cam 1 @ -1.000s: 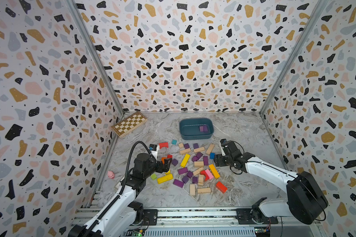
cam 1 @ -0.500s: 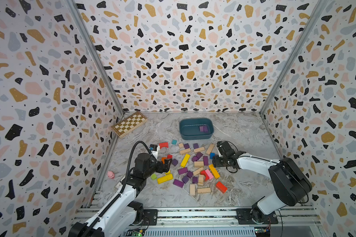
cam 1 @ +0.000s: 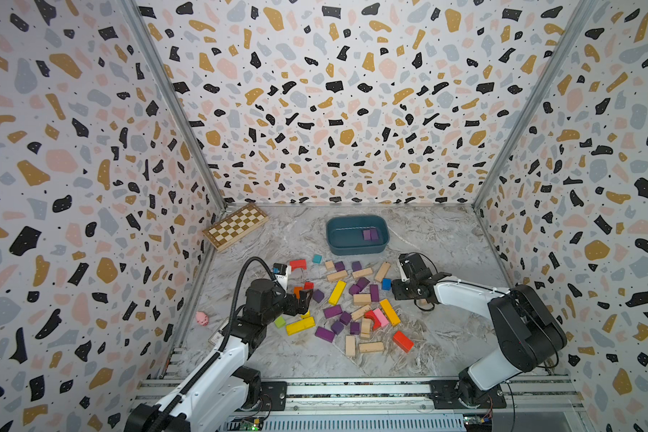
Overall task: Pick purple bricks into the storage bin
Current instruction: Pick up the building block from the center of the board.
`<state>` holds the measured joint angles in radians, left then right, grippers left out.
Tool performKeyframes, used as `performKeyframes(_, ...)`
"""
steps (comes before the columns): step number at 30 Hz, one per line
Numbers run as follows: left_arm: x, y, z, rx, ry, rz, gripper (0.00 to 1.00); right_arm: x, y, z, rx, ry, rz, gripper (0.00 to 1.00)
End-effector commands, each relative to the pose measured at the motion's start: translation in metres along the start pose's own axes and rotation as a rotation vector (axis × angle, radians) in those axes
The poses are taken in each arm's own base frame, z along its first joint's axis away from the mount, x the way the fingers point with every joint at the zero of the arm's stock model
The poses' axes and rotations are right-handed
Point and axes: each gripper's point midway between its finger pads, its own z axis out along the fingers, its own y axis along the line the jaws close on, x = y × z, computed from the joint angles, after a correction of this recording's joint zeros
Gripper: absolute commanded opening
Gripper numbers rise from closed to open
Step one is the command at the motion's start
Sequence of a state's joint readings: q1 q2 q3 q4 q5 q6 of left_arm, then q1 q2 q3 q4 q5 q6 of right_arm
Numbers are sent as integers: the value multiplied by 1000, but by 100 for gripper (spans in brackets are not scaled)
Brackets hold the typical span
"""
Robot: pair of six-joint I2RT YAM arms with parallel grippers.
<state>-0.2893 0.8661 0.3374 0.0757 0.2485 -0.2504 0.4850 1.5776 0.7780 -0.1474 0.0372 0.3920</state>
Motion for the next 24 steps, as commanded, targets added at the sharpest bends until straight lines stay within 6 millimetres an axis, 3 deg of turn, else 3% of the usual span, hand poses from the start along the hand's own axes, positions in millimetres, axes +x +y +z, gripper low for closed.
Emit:
performKeyframes(1, -7, -1, 0, 2, -31, 10, 99, -10, 2, -4, -8, -19, -7, 41)
performKeyframes(24, -8, -2, -4, 3, -44, 11, 99, -23, -2, -28, 8, -55, -23, 28)
